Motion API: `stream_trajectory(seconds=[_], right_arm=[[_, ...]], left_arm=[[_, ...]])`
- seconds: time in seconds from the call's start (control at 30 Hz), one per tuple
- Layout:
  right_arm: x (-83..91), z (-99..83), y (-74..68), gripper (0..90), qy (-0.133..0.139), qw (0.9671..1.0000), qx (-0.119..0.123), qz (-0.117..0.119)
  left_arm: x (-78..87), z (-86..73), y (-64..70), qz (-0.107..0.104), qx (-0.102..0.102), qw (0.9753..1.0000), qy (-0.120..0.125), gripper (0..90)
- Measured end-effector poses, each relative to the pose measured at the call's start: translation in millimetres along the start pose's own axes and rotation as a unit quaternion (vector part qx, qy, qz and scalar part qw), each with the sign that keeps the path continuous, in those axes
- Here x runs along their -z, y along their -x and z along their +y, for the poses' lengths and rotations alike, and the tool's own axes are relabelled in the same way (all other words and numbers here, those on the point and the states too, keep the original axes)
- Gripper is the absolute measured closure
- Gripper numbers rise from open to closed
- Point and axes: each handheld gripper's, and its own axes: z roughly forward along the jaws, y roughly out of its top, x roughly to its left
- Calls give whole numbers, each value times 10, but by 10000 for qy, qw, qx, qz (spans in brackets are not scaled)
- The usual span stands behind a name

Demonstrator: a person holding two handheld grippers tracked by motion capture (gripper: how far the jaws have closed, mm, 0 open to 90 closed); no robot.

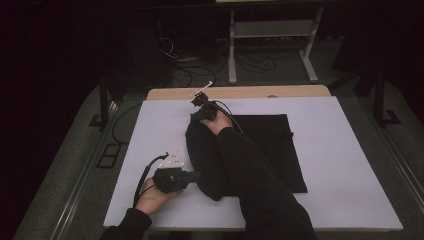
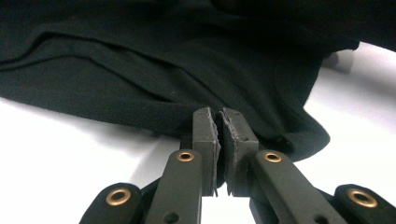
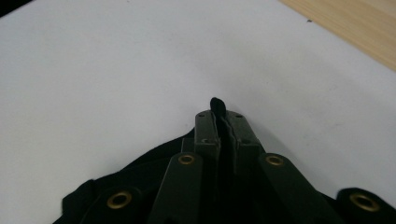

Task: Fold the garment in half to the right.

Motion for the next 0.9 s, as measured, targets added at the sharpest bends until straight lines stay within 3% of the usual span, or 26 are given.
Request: stream_trajectory(seconds=[0.1,0.3,0.33,0.9], right_arm=[[172,4,0,831,124,9999,44,67],[331,-18,13,831,228,9996,80,117],[428,-46,32,831,313,9994,81,151],[919,-240,216,831,629,9979,-25,135]], left_arm=[[12,25,14,-32,-60,10000,15,832],[17,55,40,-60,-82,9999,61,833],[16,71,51,-70,-79,9999,100,833],[-41,204,148,-191,-207,9993,229,833]])
